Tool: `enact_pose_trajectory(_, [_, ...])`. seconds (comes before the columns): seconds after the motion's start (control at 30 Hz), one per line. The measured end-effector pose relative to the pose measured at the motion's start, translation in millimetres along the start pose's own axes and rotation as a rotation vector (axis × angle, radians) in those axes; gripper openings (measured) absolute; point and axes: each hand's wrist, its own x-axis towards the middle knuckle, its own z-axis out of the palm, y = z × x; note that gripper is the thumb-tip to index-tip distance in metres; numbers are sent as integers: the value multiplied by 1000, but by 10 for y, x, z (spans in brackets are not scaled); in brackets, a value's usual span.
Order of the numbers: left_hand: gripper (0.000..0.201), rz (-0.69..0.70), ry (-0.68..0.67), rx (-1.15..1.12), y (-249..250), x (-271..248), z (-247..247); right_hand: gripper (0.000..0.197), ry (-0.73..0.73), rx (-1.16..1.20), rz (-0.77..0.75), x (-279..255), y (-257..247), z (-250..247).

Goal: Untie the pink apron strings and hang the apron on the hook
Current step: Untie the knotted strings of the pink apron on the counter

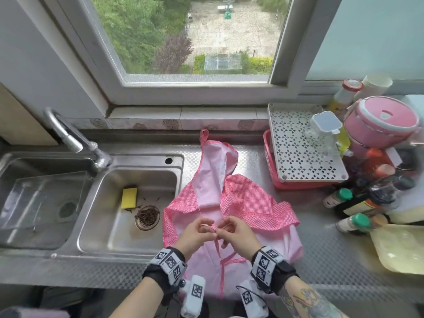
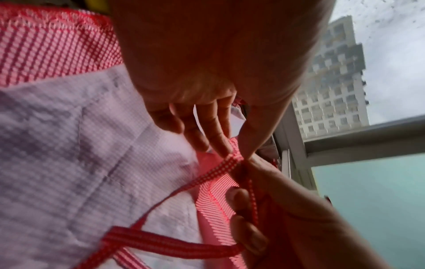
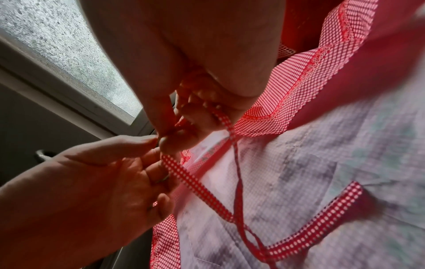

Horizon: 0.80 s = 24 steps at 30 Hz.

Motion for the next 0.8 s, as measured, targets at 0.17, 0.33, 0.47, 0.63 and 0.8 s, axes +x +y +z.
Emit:
enact_pose_trajectory(0.17, [30, 17, 94, -292, -18, -5, -28, 11, -150, 142, 132, -26, 19, 85])
enact_pose_trajectory(0.33, [9, -13, 55, -517, -8, -93, 6, 36, 2, 459, 353, 228, 179, 161])
enact_pose_trajectory(0.47, [19, -56, 135, -470, -30, -105, -52, 26, 90, 477, 484, 426, 207, 271])
enact_pose_trajectory(0.63, [23, -60, 197, -345, -53, -202, -262, 16, 76, 434, 460, 666, 127, 416])
enact_pose_trajectory(0.8, [25, 33, 234, -192, 266, -428, -648, 14, 95, 309, 269, 623, -241, 380])
